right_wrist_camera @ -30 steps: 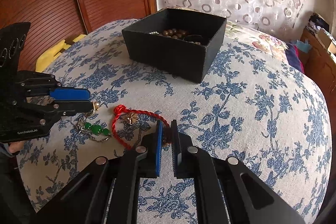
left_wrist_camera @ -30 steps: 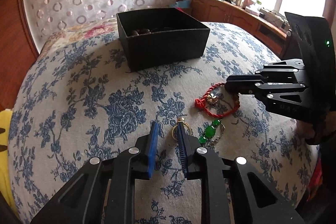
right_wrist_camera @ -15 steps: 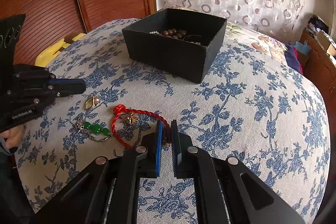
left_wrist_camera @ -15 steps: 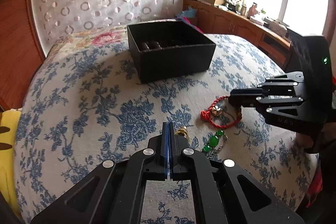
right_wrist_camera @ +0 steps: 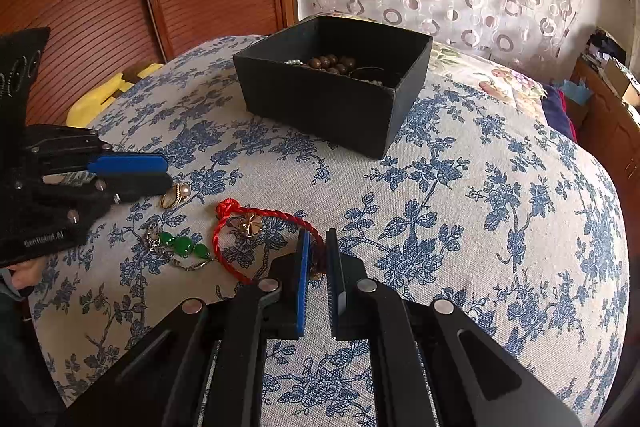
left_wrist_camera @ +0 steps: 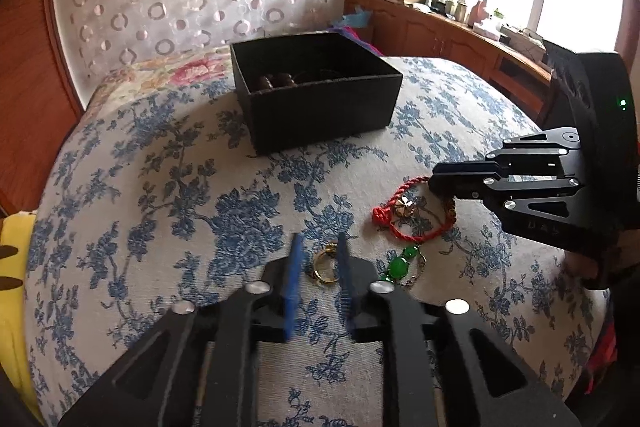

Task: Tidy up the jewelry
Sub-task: 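Grasp the gold ring with the left tool while the right tool grasps the red string bracelet, then carry the gold ring and red bracelet over the box and open both tools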

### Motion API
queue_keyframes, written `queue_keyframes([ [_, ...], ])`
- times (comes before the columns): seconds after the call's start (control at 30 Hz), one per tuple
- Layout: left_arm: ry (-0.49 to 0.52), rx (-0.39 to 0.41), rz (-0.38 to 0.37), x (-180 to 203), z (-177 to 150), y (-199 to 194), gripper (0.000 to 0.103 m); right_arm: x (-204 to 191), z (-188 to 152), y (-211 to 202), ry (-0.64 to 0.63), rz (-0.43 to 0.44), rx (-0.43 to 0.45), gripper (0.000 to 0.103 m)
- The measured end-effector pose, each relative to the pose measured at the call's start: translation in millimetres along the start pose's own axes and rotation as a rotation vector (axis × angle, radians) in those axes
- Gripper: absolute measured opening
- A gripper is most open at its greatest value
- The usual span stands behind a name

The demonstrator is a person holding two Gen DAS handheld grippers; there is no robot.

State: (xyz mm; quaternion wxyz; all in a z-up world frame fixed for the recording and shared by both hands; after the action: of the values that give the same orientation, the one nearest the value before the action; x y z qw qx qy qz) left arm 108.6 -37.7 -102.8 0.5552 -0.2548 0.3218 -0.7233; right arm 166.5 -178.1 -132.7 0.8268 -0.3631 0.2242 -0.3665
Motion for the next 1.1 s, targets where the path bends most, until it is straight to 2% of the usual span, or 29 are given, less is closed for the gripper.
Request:
queue_keyframes([
  [0.2,0.019,-0.031,0.008,4.2,-0.8,10.4,0.026,0.1,-0.1,0.0,0.000,0.000,0.000,0.008],
  [0.37,0.044,-0.023,0.026,7.5,0.0,12.0,0.026,0.2,-0.3,0.1,0.000,0.000,0.000,0.008],
  [0.43,0.058,-0.019,0.031,9.1,-1.0,11.8,0.018,0.1,-0.4,0.1,0.000,0.000,0.000,0.008],
  [0.57,0.051,-0.015,0.024,6.6,-2.1,10.6,0.018,0.1,-0.4,0.2,0.000,0.001,0.000,0.009],
  [0.63,0.042,-0.005,0.027,4.8,-2.7,7.8,0.018,-0.7,-0.5,0.1,-0.004,0.002,-0.001,0.009],
  [0.7,0.031,0.010,0.025,2.3,-1.9,3.0,0.018,-1.8,0.1,0.0,-0.010,0.001,-0.001,0.004],
  [0.83,0.017,0.037,0.028,-0.9,2.4,-6.3,0.018,-5.4,2.8,-1.6,-0.019,-0.001,0.008,0.003],
  [1.1,-0.005,0.081,0.038,-9.9,11.8,-20.5,0.018,-15.6,23.0,-28.4,-0.044,0.001,0.086,0.003],
])
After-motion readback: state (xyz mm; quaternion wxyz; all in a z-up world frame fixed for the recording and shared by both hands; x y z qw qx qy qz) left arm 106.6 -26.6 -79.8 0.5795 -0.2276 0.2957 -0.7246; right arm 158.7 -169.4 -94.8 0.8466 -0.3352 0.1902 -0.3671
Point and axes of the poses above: each gripper's, at about its wrist camera, not at the fingertips, and y roughly the way its jaws point, x to its right, z to its top, the point moved 1 cm from there along y, roughly the way its jaws point, and after that the axes turned 4 degrees about z, right-handed, at the moved point
